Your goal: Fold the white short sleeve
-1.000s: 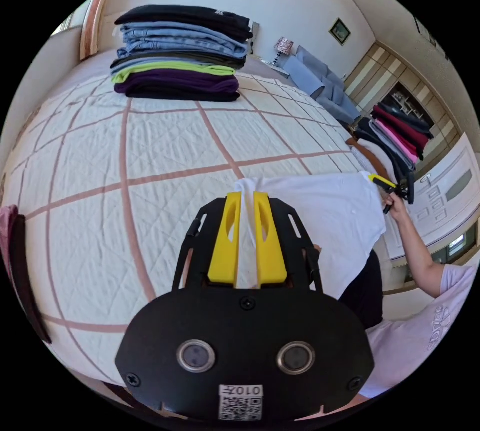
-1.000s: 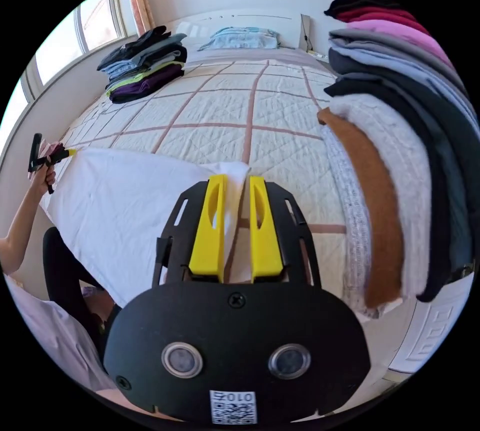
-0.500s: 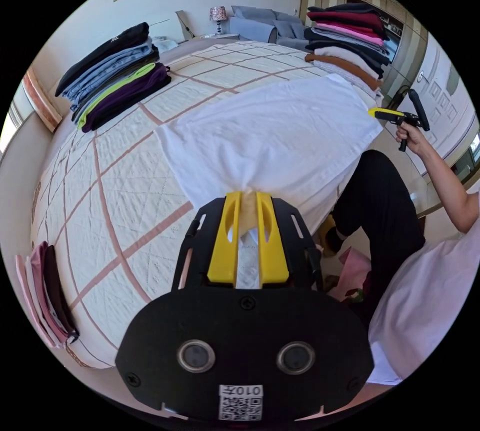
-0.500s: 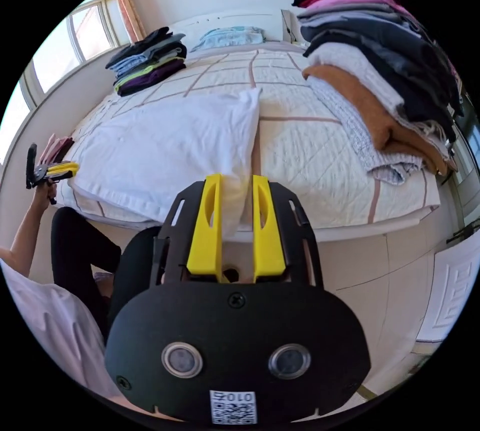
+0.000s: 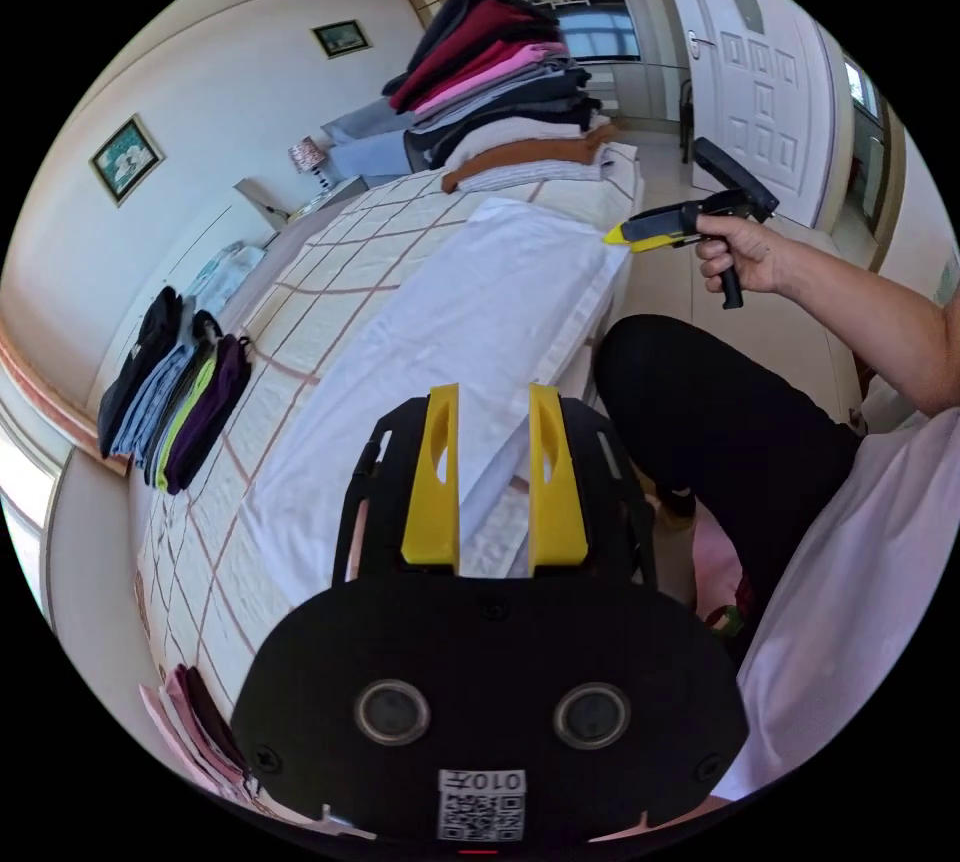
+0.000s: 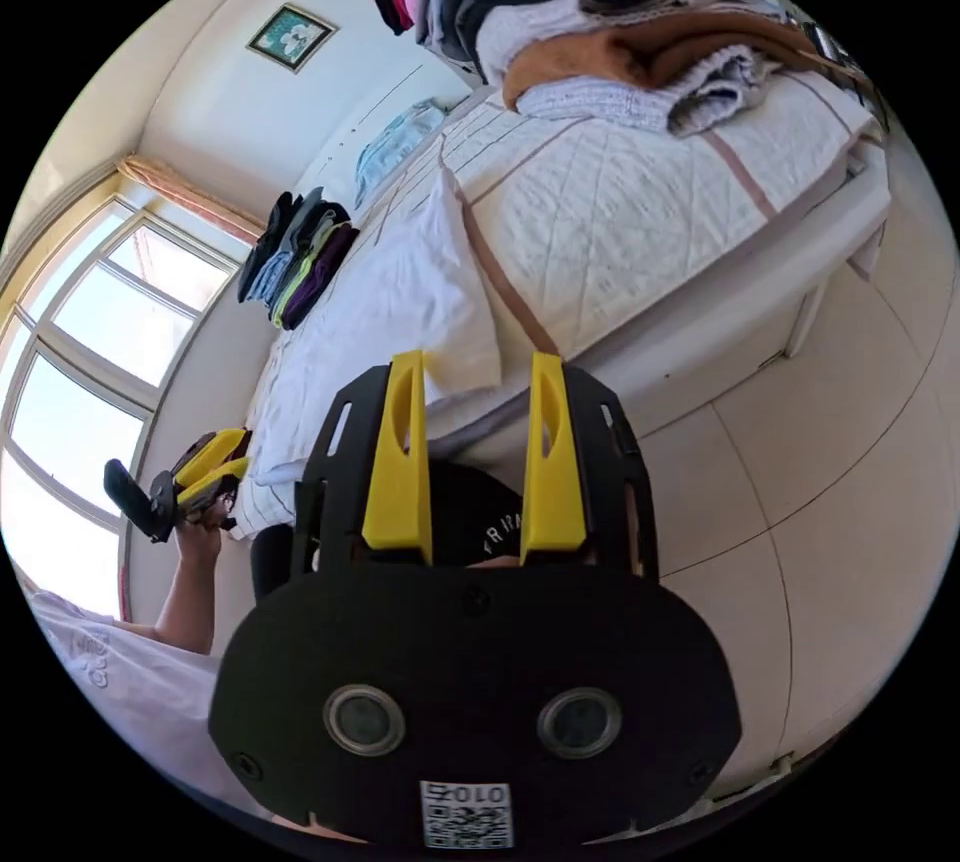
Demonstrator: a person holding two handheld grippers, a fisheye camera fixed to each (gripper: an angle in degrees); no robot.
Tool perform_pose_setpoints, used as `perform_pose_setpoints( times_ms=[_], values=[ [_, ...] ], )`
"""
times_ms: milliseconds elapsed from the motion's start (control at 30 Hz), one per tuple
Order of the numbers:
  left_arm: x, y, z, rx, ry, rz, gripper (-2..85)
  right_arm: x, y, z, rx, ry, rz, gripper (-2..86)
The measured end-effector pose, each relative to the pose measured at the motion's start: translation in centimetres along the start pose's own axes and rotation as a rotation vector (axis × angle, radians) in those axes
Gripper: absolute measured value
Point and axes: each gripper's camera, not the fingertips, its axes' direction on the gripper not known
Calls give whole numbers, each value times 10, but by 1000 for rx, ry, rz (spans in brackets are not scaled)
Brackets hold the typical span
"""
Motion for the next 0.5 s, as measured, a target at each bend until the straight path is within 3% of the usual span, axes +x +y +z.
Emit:
perform_pose_setpoints(
  times_ms=[100,200,333,500],
  values=[
    [44,-36,24,6,29,99,112,-6,-6,7,12,-80,-14,79],
    [84,-64,42,43,-50,187,119,-31,-11,3,8,-5,-74,65],
    [110,-89,57,119,-124,197,121,-104,-22,0,-54,170,-286,62],
    [119,-122,82,138,-174,129,103,-150,-42,20,-151,224,-369,65]
  ],
)
